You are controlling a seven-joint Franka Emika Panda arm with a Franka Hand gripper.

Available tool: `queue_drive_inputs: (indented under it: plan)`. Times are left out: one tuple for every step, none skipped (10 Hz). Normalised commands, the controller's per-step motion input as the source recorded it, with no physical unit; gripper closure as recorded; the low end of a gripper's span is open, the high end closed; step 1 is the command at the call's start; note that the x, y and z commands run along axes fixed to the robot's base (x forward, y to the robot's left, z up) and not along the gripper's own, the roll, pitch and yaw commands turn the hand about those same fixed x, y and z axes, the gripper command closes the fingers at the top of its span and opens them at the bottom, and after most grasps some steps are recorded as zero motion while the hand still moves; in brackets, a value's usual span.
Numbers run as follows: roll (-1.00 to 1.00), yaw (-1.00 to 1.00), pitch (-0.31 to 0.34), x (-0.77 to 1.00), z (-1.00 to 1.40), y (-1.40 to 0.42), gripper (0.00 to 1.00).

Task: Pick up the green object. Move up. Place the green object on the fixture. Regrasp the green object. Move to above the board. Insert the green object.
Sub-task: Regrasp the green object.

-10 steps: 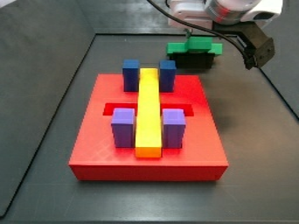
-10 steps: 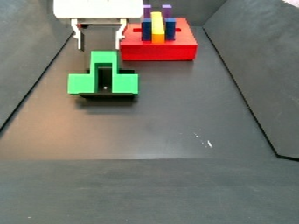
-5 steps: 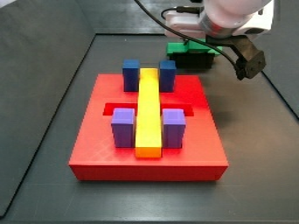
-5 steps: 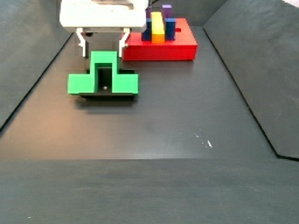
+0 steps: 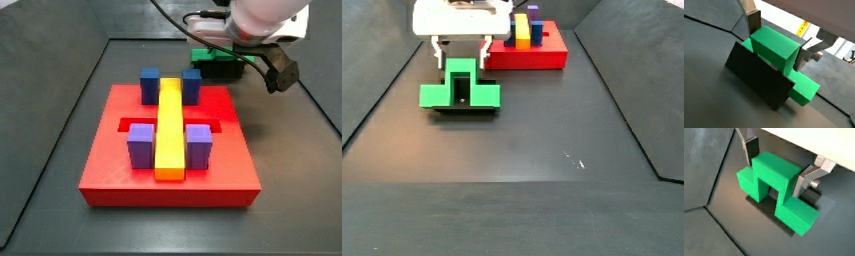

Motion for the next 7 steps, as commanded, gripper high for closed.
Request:
queue_drive_inputs:
  plan:
    - [0.27,0.11,0.0,0.01,-0.17,0.14,0.0]
    - [0.23,0.03,0.0,0.0,-0.13,0.0,0.0]
    - [0.15,0.0,0.0,0.0,-0.03,-0.02,0.0]
    - [0.05,0.0,0.0,0.0,0.0,-0.01,0.0]
    - [0.0,0.0,0.0,0.0,0.0,0.0,0.0]
    - [0.0,0.0,0.0,0.0,0.0,0.0,1.0]
    - [0.0,0.0,0.0,0.0,0.0,0.0,1.0]
